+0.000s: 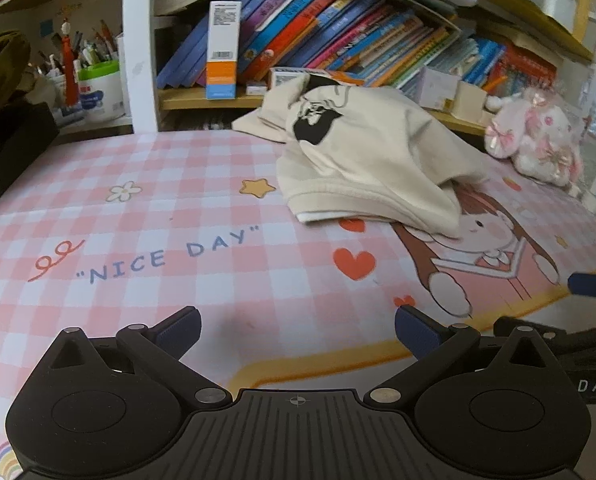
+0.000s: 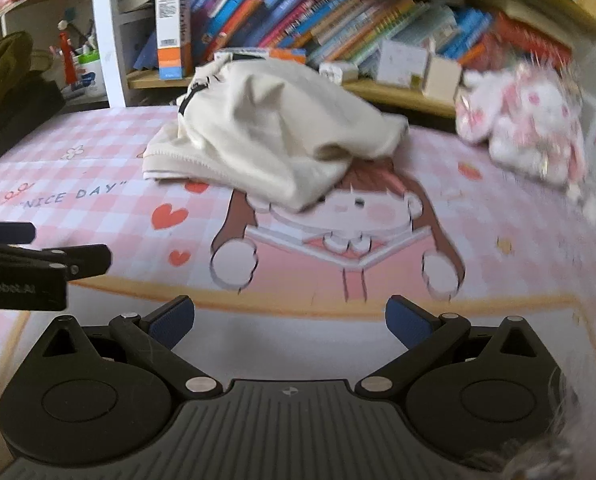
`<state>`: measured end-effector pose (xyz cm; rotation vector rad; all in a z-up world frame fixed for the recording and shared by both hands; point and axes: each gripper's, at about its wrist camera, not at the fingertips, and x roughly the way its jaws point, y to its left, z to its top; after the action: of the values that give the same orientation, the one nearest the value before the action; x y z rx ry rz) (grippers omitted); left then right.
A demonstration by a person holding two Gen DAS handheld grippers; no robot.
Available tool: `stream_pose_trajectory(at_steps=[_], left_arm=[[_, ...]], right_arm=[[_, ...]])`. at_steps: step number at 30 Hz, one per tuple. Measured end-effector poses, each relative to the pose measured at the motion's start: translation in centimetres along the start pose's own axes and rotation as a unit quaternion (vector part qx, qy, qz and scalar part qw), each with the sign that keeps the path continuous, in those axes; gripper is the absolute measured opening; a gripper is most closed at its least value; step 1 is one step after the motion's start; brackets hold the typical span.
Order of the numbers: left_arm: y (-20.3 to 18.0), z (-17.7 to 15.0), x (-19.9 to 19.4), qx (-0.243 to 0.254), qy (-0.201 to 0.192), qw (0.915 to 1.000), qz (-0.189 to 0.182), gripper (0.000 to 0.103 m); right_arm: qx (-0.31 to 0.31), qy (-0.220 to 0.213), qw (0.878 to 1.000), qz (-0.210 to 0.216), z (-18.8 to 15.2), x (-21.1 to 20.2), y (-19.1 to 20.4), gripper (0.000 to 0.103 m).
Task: Fold clothes
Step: 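Reach both grippers to the cream T-shirt and close the right gripper on it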
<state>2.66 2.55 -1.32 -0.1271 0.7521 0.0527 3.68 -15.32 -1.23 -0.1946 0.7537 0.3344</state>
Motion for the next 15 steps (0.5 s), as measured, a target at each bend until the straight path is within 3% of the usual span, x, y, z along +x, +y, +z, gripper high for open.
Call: stream_pose_trajectory(at_steps=[7, 15], left_arm=[[0.4, 0.5, -0.1, -0.01, -0.019, 0.9996, 0.018, 0.103], [0.8, 0.5, -1.2, -0.025, -0.032, 0.9984, 0.04, 0.103]], right_arm=[[-0.091, -0.055, 0.994, 0.004, 1.3, 2.0, 0.1, 0.103], [-0.123, -0.046, 0.99, 0.04, 3.0, 5.1, 0.0, 0.103]])
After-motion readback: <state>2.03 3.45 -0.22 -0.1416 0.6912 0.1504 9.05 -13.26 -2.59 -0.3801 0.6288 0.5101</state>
